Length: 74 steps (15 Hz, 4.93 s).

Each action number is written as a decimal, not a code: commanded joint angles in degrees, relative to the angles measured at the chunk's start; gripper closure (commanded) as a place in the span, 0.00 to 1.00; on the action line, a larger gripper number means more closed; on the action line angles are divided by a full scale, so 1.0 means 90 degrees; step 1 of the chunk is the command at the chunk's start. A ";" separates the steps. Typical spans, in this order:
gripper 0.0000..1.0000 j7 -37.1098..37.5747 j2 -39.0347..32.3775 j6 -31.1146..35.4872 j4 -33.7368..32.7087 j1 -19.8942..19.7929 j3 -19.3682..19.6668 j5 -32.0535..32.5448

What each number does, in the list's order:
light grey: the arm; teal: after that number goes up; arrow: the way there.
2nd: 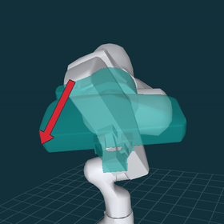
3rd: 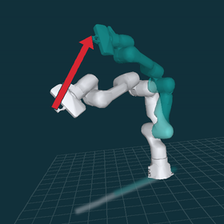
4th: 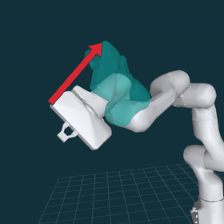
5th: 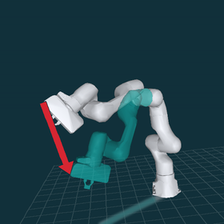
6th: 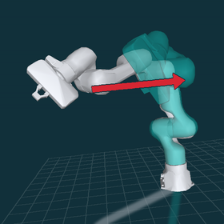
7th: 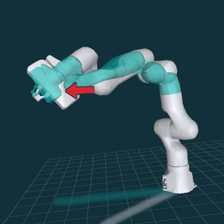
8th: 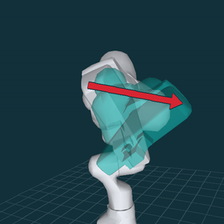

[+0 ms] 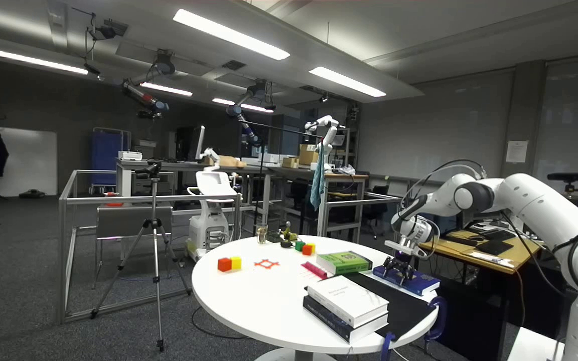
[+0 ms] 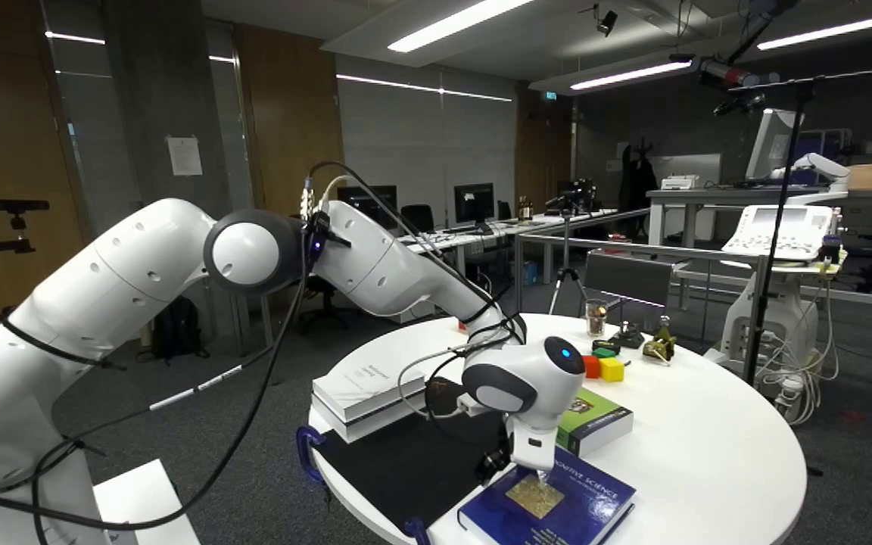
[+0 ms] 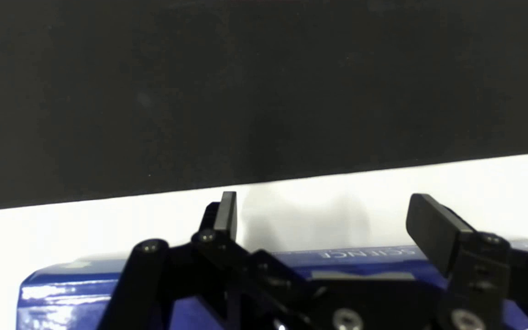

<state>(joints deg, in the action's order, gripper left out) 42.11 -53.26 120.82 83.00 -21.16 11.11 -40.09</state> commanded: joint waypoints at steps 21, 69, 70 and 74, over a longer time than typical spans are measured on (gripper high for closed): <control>0.00 0.1537 -0.0305 0.1494 -0.0315 -0.0003 0.0053 -0.0040; 0.00 0.2920 0.0235 0.3354 0.0799 -0.0078 -0.0083 -0.0242; 0.00 0.2907 0.0258 0.3385 0.0843 -0.0082 -0.0086 -0.0243; 0.00 0.2883 0.0329 0.3424 0.0947 -0.0120 -0.0095 -0.0270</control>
<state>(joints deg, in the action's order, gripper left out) 70.00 -53.99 149.82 86.76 -21.19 10.97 -41.17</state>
